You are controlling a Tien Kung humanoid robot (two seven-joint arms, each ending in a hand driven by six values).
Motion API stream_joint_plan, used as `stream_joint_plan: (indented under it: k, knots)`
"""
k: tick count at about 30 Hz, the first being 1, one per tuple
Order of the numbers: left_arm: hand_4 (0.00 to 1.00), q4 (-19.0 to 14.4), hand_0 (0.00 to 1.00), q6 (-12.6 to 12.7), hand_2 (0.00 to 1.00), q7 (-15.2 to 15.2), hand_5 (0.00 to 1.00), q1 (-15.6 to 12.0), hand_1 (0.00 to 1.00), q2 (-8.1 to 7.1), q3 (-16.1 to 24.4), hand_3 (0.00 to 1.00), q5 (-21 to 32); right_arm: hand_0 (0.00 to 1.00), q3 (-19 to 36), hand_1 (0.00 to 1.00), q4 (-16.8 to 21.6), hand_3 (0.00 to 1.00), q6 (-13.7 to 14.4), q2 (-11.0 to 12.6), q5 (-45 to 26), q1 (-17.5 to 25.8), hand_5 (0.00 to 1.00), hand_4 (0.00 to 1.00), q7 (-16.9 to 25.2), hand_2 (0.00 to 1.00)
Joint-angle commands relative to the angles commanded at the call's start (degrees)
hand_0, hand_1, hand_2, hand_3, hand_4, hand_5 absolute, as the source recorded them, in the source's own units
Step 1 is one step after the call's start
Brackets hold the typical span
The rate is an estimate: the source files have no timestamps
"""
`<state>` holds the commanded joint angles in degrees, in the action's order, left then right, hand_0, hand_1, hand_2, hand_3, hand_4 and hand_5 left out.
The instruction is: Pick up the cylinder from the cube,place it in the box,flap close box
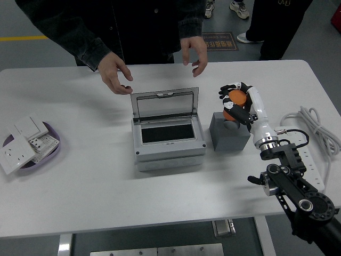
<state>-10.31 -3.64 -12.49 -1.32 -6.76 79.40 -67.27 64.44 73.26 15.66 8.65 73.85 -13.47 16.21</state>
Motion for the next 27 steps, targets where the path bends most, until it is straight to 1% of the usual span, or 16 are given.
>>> stream_joint_plan:
  k: [4, 5, 10, 11, 12, 16, 17, 22, 23, 27]
  knots:
    - [0.708, 0.00, 0.634, 0.01, 0.580, -0.09, 0.319, -0.06, 0.658, 0.04, 0.16, 0.649, -0.17, 0.484, -2.63, 0.461, 5.44, 0.374, -0.52, 0.86, 5.04, -0.08, 0.002, 0.128, -4.58, 0.441]
    - [0.710, 0.00, 0.635, 0.01, 0.581, -0.11, 0.323, -0.06, 0.658, 0.04, 0.22, 0.651, -0.21, 0.353, -3.23, 0.378, 6.63, 0.357, -0.76, 1.02, 6.11, -0.20, 0.002, 0.109, -5.62, 0.428]
    - [0.710, 0.00, 0.635, 0.05, 0.581, -0.26, 0.323, -0.04, 0.658, 0.02, 0.52, 0.651, -0.46, 0.353, -7.76, 0.378, 12.75, 0.357, -2.71, 1.15, 10.43, -2.13, 0.002, 0.109, -11.61, 0.428]
    - [0.711, 0.00, 0.634, 0.06, 0.581, -0.29, 0.328, -0.04, 0.658, 0.01, 0.58, 0.651, -0.50, 0.196, -8.51, 0.287, 13.32, 0.333, -2.96, 1.02, 10.79, -2.60, 0.002, 0.002, -12.53, 0.381]
    - [0.711, 0.00, 0.634, 0.06, 0.581, -0.31, 0.328, -0.05, 0.658, 0.01, 0.65, 0.651, -0.57, 0.196, -9.29, 0.287, 13.67, 0.333, -3.25, 0.81, 11.26, -3.15, 0.002, 0.002, -13.46, 0.381]
    - [0.711, 0.00, 0.634, 0.09, 0.581, -0.43, 0.328, -0.06, 0.658, -0.06, 0.88, 0.651, -0.81, 0.196, -12.23, 0.287, 13.18, 0.333, -5.43, -0.52, 14.87, -6.02, 0.002, 0.002, -17.82, 0.381]
    - [0.713, 0.00, 0.635, 0.09, 0.581, -0.47, 0.332, -0.06, 0.658, -0.07, 0.94, 0.651, -0.88, 0.123, -12.88, 0.253, 12.79, 0.329, -6.20, -0.85, 16.14, -6.83, 0.002, 0.002, -19.08, 0.367]
    - [0.713, 0.00, 0.635, 0.11, 0.581, -0.61, 0.332, -0.04, 0.658, -0.18, 1.21, 0.651, -1.18, 0.123, -15.74, 0.253, 10.23, 0.329, -10.17, -2.15, 22.67, -10.64, 0.002, 0.002, -24.95, 0.367]
    - [0.714, 0.00, 0.635, 0.11, 0.582, -0.63, 0.335, -0.02, 0.659, -0.19, 1.25, 0.651, -1.23, 0.105, -16.25, 0.247, 9.65, 0.327, -11.04, -2.35, 24.26, -11.34, 0.002, 0.002, -26.23, 0.367]
    - [0.714, 0.00, 0.635, 0.12, 0.582, -0.68, 0.335, 0.04, 0.659, -0.26, 1.34, 0.651, -1.37, 0.105, -17.98, 0.247, 7.93, 0.327, -14.08, -2.63, 30.42, -13.60, 0.002, 0.002, -30.91, 0.367]
